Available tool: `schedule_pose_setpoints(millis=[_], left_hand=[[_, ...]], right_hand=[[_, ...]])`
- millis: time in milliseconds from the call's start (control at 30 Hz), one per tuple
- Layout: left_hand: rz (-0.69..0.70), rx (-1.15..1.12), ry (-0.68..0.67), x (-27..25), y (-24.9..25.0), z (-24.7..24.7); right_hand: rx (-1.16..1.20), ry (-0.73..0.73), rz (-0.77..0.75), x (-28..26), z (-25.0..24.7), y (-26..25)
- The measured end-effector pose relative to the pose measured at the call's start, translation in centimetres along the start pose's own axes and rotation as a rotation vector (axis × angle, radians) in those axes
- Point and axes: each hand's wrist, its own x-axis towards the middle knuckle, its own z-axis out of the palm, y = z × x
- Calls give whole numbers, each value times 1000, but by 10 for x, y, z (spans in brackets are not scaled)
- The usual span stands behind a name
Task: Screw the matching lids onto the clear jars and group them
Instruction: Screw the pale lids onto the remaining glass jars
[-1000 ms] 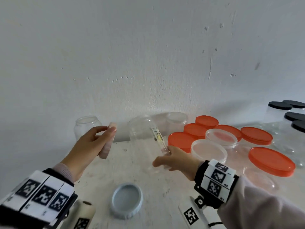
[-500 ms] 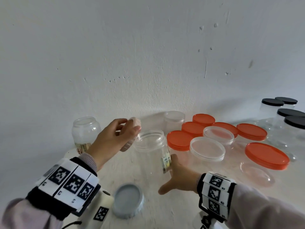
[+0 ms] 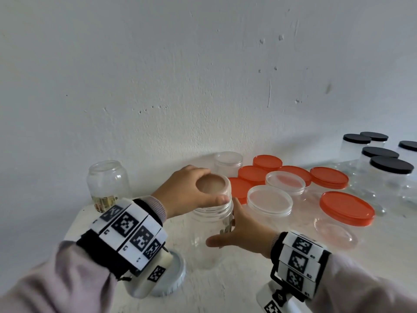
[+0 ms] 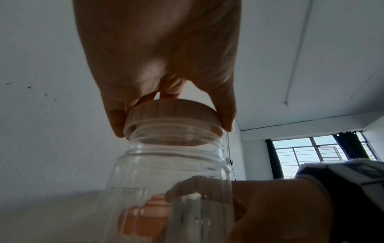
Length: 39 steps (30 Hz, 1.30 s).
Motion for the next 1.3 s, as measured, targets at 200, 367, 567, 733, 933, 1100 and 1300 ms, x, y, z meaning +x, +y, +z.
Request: schedule_pose_setpoints(millis=[200,367,567,733,933,1100,1300], left_hand=[[-19,69,-51,3,-1,9],[-37,34,-66,0,-7,12],[-56,-228,-118,-12,-30,14],[-75,-438,-150,-26,-61,31],[-29,-514,-176,-17,-66,50],[-28,-465,-145,-9,-71,51],[-43,-476,-190,-5,-75,52]], right_hand=[[-51,-18,-6,3,-1,1],[-88,-2,10,4,-1,0],[-167,-21,44,-5,-19,-13],[-343,-61,-14,-7,-45,-56],[-729,-246,22,21,-39,-102],[-957,-356,89,42,-32,-124],[-1154,-425,150,58,-27,-137]])
